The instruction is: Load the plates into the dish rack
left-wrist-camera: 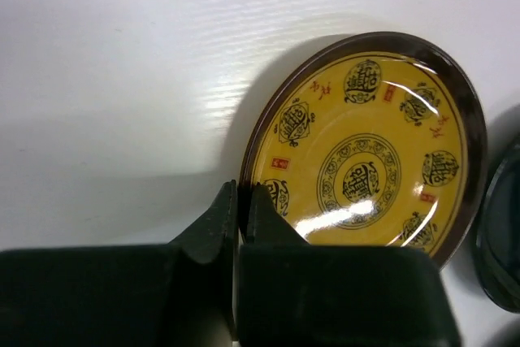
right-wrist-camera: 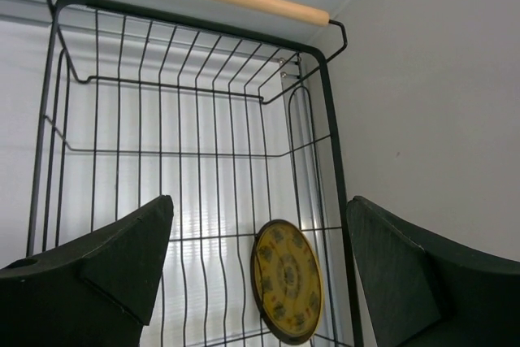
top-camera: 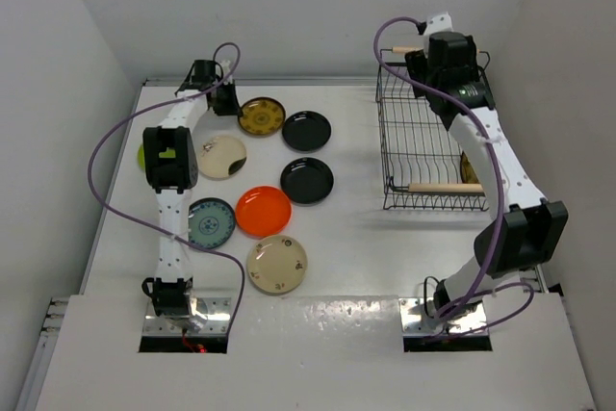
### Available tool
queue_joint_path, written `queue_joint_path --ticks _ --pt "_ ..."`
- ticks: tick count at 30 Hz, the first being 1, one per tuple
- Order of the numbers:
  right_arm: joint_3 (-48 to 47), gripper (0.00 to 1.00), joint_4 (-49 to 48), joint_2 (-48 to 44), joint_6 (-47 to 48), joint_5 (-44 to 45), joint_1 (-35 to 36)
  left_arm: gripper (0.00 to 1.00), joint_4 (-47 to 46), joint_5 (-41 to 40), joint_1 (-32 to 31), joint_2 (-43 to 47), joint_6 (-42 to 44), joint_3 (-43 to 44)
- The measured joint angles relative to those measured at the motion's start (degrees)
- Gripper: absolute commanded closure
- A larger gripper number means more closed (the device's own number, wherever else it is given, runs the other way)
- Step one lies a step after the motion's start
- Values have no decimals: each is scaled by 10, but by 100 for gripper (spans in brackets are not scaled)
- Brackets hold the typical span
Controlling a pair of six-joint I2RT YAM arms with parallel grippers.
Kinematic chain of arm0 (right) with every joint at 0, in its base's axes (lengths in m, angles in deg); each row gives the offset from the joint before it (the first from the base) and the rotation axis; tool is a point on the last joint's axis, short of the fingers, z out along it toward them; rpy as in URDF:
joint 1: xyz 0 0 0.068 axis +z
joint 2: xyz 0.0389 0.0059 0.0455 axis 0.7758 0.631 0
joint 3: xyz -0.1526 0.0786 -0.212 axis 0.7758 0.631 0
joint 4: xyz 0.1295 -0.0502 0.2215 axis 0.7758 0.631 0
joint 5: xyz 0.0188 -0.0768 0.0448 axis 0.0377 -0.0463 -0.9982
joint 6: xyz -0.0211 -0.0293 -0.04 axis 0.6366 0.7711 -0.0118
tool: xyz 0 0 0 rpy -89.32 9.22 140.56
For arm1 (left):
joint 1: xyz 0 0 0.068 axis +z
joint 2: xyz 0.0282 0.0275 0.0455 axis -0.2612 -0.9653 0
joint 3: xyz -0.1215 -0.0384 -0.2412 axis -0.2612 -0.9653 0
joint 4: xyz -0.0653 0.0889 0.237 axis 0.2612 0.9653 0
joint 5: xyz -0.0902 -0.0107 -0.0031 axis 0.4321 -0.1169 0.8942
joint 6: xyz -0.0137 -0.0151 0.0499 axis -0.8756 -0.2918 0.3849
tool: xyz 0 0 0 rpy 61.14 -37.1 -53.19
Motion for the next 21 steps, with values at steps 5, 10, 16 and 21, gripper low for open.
queue_joint_path --ticks 5,10,16,21 --pt "41 14 -1 -45 -3 11 24 100 12 31 13 -5 -16 10" --pt "81 14 3 -97 -7 19 73 100 21 55 33 -3 -19 20" --pt "86 10 51 -113 -60 -98 87 100 38 68 52 49 0 22" --pt "64 9 77 -88 -117 -237 85 100 52 97 48 141 16 31"
